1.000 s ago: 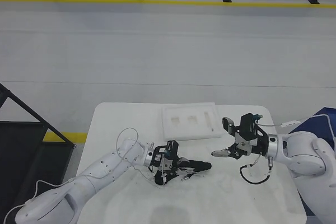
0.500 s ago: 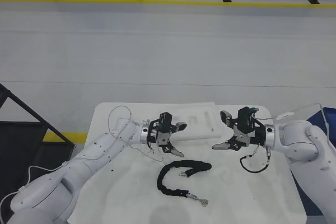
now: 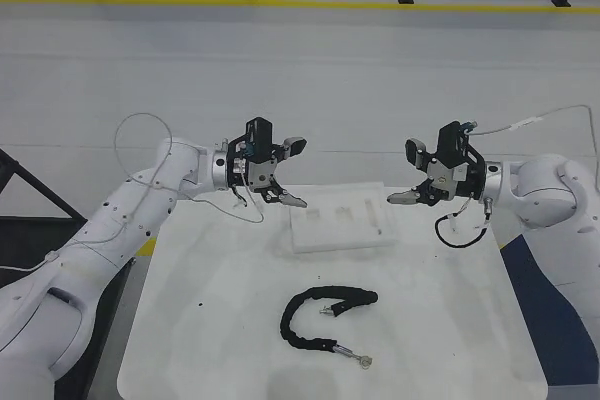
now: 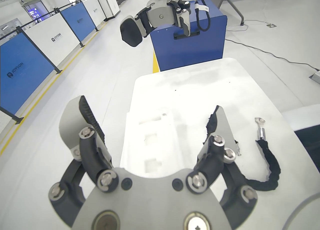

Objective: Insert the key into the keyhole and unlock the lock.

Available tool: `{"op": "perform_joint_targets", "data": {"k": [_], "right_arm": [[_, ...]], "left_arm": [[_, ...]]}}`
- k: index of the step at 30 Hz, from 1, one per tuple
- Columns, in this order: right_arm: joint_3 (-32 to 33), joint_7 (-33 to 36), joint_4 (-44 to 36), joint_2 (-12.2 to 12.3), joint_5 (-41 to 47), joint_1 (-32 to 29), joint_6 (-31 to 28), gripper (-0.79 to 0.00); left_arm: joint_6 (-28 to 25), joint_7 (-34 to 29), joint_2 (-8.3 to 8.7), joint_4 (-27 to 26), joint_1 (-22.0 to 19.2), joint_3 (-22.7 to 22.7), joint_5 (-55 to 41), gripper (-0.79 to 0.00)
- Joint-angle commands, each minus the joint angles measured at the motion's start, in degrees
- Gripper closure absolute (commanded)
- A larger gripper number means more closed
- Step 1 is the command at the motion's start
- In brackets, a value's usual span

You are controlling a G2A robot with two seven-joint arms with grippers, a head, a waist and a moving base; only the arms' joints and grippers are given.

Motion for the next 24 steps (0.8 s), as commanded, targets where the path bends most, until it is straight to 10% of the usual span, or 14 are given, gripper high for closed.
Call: {"op": "perform_joint_targets", "data": {"k": [1, 7, 24], "right_arm": [[-0.86, 1.11, 0.38, 0.33, 0.56, 1.78, 0.00, -0.785], [-2.93, 2.97, 1.02, 0.81, 2.70, 3.55, 0.00, -0.785], [-2.93, 2.97, 1.02, 0.81, 2.70, 3.55, 0.00, -0.784]], "left_arm": [[0.00, -5.83, 1.06, -1.01, -1.41, 1.18, -5.21, -0.785], [0.00, -19.54, 2.96, -3.38, -5.03, 4.32, -18.74, -0.785], [0.00, -19.53, 2.96, -3.38, -5.03, 4.32, -18.72, -0.785]]}}
